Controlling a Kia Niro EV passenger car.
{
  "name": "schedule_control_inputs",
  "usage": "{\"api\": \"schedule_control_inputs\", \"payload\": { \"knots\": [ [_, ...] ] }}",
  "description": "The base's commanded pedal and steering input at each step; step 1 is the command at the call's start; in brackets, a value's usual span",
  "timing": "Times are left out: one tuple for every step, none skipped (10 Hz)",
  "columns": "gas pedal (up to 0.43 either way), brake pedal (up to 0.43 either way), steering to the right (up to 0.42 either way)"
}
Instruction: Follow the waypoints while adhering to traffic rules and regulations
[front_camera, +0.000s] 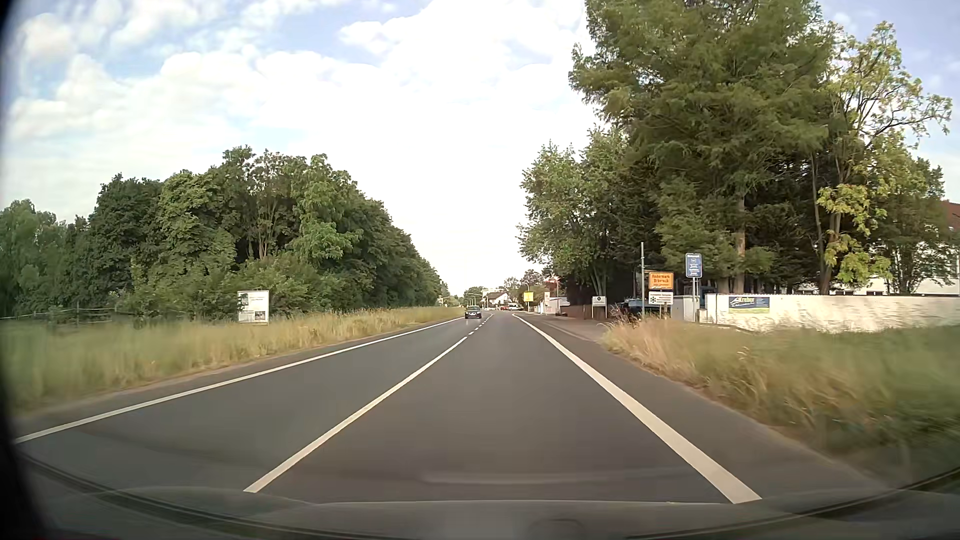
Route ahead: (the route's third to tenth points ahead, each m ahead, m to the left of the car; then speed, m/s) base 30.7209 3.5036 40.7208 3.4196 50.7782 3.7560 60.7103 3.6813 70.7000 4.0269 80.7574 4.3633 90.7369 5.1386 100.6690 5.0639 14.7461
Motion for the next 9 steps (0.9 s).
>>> {"api": "schedule_control_inputs", "payload": {
  "knots": [
    [0.000,0.274,-0.002],
    [0.000,0.274,-0.003],
    [0.000,0.274,-0.002],
    [0.000,0.274,-0.002],
    [0.000,0.274,-0.002],
    [0.000,0.274,0.000],
    [0.000,0.274,0.001],
    [0.000,0.274,0.001],
    [0.000,0.274,0.001]
  ]
}}
